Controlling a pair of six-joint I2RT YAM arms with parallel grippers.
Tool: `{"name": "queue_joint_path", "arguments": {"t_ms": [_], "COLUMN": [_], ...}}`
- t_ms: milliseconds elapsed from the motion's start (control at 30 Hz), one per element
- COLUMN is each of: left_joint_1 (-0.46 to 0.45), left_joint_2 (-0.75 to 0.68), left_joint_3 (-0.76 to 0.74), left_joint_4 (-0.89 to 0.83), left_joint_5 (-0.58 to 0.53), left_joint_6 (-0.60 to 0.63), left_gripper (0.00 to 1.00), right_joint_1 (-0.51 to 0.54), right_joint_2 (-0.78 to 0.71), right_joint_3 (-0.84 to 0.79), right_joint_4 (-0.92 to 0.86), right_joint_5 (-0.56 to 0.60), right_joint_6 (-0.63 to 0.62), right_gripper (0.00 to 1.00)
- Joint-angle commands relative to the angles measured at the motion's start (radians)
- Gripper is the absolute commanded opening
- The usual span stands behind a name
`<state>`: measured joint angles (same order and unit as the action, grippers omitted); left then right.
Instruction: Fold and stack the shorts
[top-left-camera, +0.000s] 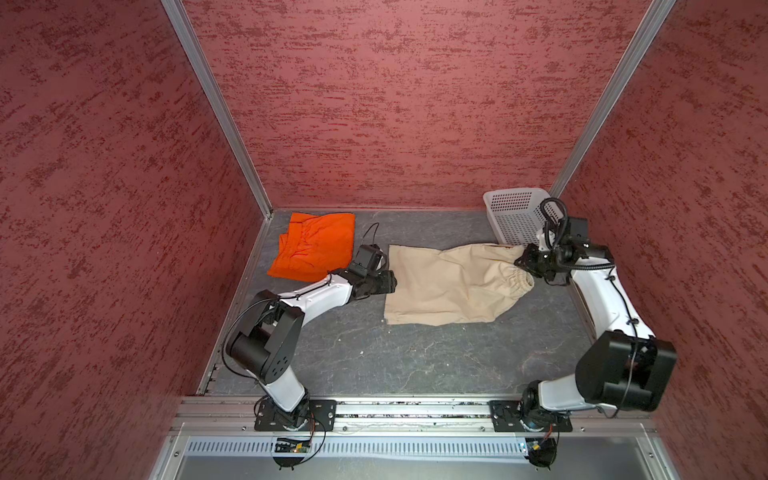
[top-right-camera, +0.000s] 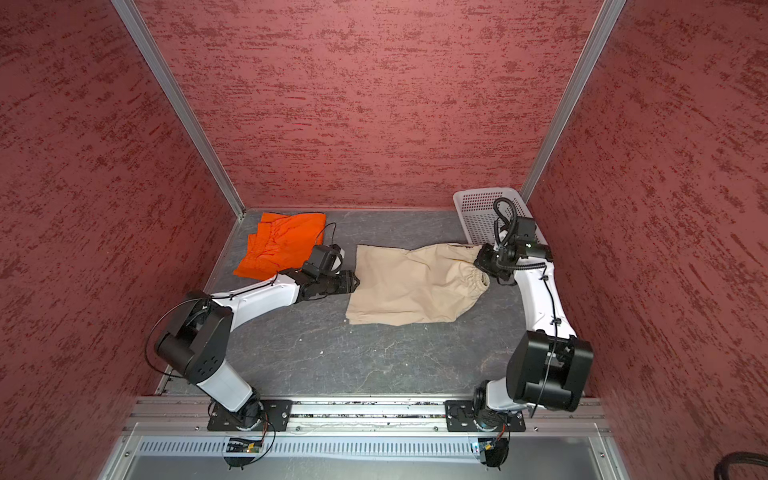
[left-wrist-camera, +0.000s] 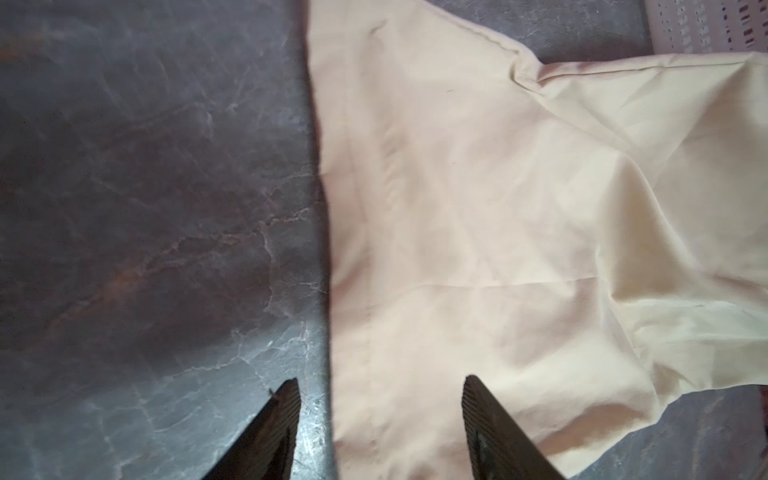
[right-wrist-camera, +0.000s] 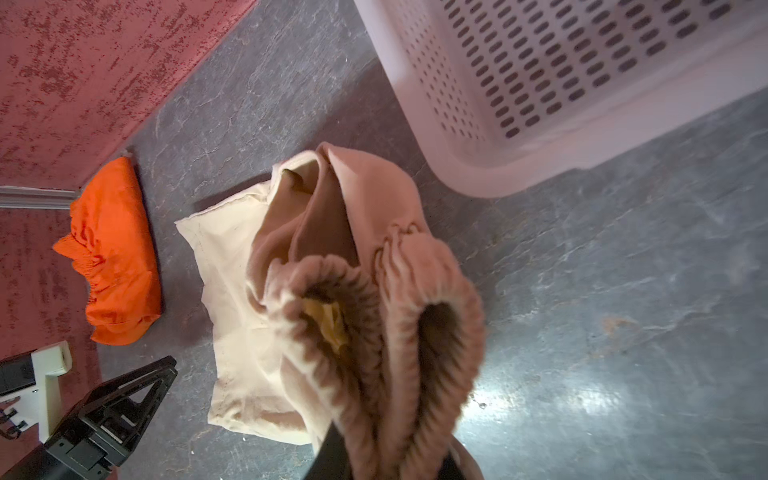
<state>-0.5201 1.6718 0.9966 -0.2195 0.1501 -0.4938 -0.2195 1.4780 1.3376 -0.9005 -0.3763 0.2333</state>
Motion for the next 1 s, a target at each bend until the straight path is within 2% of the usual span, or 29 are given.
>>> {"name": "queue_joint_path", "arguments": {"t_ms": [0, 267, 533, 767, 967], "left_joint_1": [0.002, -0.001, -0.025, -0.043, -0.045], "left_joint_2": [0.058, 0.176, 0.260, 0.332, 0.348], "left_joint_3": [0.010, 0.005, 0.010, 0.048, 0.047], "left_joint_4": [0.078, 0.230, 0.339, 0.336, 0.342], "left_joint_5": [0.066, 0.156, 0.196, 0.207, 0.203], "left_joint_6": [-0.089, -0.177, -0.218, -0.223, -0.232], "left_gripper": [0.60, 0.50, 0.41, 0.28, 0.26], "right_joint_1": [0.003, 0.091, 0.227, 0.377, 0.511], "right_joint_2": [0.048, 0.134, 0.154, 0.161, 0.218], "right_joint_3": [0.112, 0.311, 0.428, 0.483, 0.511], "right_joint_4": [-0.128, -0.172, -0.202, -0.206, -0.205], "right_joint_5": [0.080, 0.150, 0.329, 0.434, 0.515], "right_joint_6": [-0.069, -0.043, 0.043, 0.116, 0.173], "right_gripper": [0.16, 0.15, 0.13, 0.12, 0.12]}}
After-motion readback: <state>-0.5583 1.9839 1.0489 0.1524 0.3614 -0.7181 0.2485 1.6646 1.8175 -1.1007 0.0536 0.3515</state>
